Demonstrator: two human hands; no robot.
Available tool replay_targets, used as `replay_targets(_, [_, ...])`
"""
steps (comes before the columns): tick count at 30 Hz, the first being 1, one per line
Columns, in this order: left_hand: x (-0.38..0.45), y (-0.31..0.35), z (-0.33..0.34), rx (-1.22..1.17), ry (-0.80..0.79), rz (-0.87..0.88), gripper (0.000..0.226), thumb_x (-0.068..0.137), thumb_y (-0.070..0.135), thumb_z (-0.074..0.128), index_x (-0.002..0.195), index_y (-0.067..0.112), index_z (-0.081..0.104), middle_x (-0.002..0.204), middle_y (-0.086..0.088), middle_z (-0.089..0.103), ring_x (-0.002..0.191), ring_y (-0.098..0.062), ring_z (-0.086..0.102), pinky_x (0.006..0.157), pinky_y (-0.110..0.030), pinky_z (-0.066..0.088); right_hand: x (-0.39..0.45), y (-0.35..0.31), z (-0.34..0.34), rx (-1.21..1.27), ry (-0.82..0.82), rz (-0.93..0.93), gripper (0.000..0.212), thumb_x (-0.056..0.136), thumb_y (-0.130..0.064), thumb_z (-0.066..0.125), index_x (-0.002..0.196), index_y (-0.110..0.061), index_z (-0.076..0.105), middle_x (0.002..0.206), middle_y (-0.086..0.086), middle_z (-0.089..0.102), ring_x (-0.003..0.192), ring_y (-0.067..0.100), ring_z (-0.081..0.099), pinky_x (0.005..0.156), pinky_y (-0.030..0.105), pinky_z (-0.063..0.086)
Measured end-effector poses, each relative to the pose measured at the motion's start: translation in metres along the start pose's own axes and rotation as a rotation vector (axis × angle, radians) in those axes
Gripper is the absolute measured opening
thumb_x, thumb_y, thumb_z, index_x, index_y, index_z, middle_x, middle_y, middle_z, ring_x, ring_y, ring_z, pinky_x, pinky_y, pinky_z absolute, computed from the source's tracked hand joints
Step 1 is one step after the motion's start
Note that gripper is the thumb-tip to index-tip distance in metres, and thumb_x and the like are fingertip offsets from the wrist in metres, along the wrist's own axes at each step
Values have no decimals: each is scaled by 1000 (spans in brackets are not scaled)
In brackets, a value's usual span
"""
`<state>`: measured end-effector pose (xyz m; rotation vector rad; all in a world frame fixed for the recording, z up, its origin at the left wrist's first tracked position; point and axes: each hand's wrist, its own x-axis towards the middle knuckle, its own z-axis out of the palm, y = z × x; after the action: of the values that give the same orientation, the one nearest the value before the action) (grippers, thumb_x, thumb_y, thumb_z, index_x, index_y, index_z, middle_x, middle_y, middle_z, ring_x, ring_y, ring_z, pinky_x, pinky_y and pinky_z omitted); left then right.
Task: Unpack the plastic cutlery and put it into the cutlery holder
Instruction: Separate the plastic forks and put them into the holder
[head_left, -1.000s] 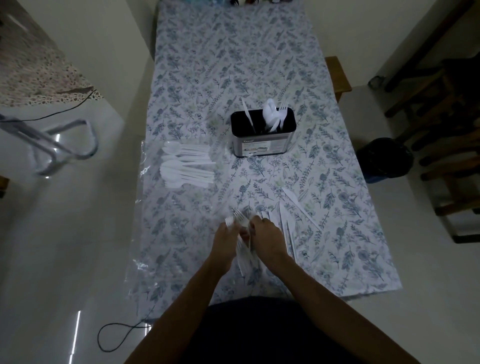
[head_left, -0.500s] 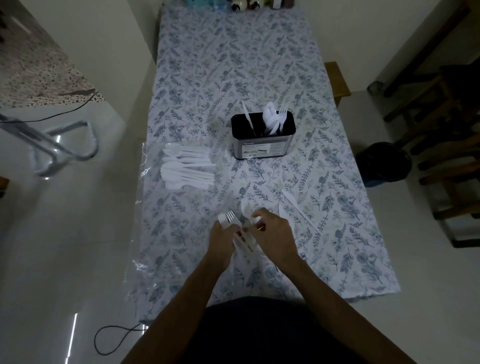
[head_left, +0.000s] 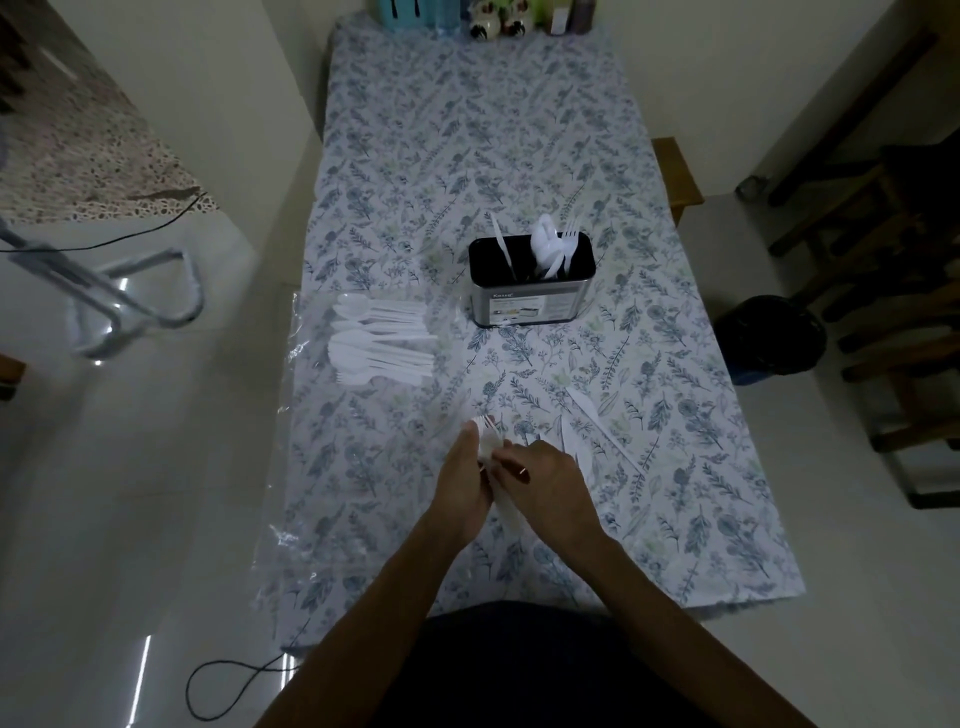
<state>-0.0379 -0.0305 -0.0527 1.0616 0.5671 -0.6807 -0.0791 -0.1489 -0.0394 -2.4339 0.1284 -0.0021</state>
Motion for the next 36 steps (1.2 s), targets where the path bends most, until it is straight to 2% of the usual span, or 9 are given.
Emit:
replay_targets(4, [2, -2, -2, -32, -70, 58, 41, 109, 40, 41, 123, 9, 64, 110, -20, 72, 96, -28, 73, 83, -42, 58, 3, 2, -15, 115, 21, 31, 5, 92, -24, 71, 95, -24, 74, 81, -3, 67, 69, 6, 63, 64, 21, 54])
replay_targets(8, [3, -4, -4, 92, -124, 91, 29, 101, 38, 60, 112, 14, 72, 92, -12, 61, 71, -16, 59, 64, -31, 50, 10, 4, -27, 226, 43, 146, 16, 89, -25, 76, 103, -16, 74, 86, -6, 73, 73, 2, 69, 71, 13, 55])
replay_targets(12, [1, -4, -3, 196, -190, 91, 26, 105, 33, 55, 119, 19, 72, 104, -12, 71, 87, -19, 68, 78, -36, 52, 14, 8, -28, 282, -19, 196, 24, 91, -42, 72, 92, -19, 77, 86, -12, 75, 78, -2, 69, 71, 11, 53])
replay_targets(17, [-6, -4, -2, 225, -178, 48, 30, 108, 28, 48, 131, 15, 63, 121, -14, 73, 104, -35, 73, 91, -46, 58, 18, 13, -35, 264, 94, 359, 4, 91, -18, 69, 89, -17, 73, 82, -12, 71, 75, -4, 66, 73, 19, 54])
replay_targets(21, [-4, -2, -5, 203, -105, 24, 51, 98, 52, 59, 130, 13, 65, 119, -21, 72, 112, -42, 68, 100, -61, 52, 22, 14, -48, 444, 83, 387, 4, 90, -17, 73, 92, -21, 73, 84, -7, 76, 70, 11, 73, 71, 32, 63])
replay_targets(24, [-1, 2, 5, 128, -46, -84, 62, 100, 63, 42, 119, 11, 70, 106, -19, 76, 90, -33, 73, 75, -43, 60, 15, 2, -48, 494, -78, 342, 8, 86, -11, 77, 89, -18, 76, 79, -5, 78, 66, 10, 74, 64, 26, 61])
replay_targets(29, [9, -13, 8, 312, -2, 8, 71, 103, 65, 33, 91, 6, 71, 73, -18, 68, 64, -27, 64, 54, -32, 52, 1, -11, -28, 440, 12, 291, 9, 83, -7, 79, 82, -15, 76, 73, -8, 73, 62, 2, 69, 60, 14, 53])
replay_targets(32, [1, -10, 6, 484, 46, 142, 68, 105, 59, 31, 104, -1, 65, 63, -13, 60, 45, -18, 53, 46, -26, 43, 1, -10, -26, 314, 1, 256, 22, 82, -17, 81, 100, -21, 70, 85, -10, 68, 69, 4, 67, 63, 15, 53])
replay_targets(36, [-6, -6, 6, 643, -144, 244, 66, 108, 54, 27, 103, -1, 62, 60, -15, 61, 37, -16, 46, 38, -20, 34, 9, -2, -48, 406, -201, 175, 25, 87, -21, 79, 110, -26, 70, 87, -12, 69, 72, 1, 68, 68, 15, 54])
